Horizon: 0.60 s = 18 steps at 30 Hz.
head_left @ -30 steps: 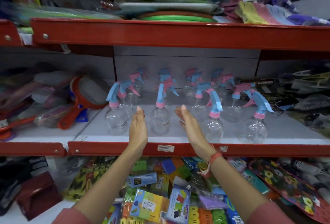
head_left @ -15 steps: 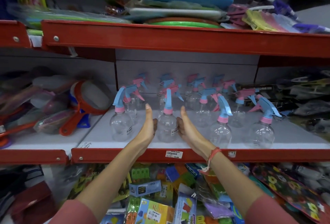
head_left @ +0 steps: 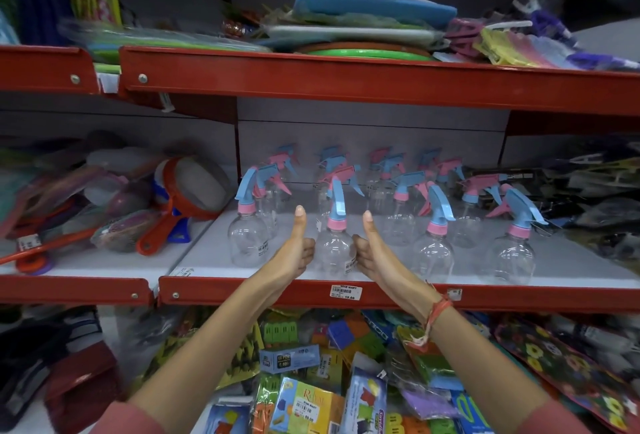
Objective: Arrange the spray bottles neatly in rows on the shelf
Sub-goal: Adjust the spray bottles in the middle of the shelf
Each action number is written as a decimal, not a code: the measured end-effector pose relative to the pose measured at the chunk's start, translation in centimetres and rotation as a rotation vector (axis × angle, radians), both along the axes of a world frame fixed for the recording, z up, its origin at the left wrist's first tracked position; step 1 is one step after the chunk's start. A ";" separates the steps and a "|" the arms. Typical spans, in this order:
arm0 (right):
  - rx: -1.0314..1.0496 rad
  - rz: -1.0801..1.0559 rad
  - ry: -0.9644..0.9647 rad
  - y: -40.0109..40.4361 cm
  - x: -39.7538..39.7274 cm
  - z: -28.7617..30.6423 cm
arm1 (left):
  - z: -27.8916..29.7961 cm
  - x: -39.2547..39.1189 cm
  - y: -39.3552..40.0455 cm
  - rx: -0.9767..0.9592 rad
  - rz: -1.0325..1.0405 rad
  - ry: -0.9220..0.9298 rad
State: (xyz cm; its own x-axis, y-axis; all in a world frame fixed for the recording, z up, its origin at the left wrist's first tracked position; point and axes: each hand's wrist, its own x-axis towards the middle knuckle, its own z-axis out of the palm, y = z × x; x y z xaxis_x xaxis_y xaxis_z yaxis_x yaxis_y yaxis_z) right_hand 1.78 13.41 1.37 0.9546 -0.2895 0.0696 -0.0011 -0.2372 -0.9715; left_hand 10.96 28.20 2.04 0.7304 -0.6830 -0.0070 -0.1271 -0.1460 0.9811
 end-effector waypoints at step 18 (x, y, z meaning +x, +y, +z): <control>-0.187 -0.241 -0.512 8.0 2.8 0.1 | -0.9 0.8 3.5 -0.468 0.612 -0.320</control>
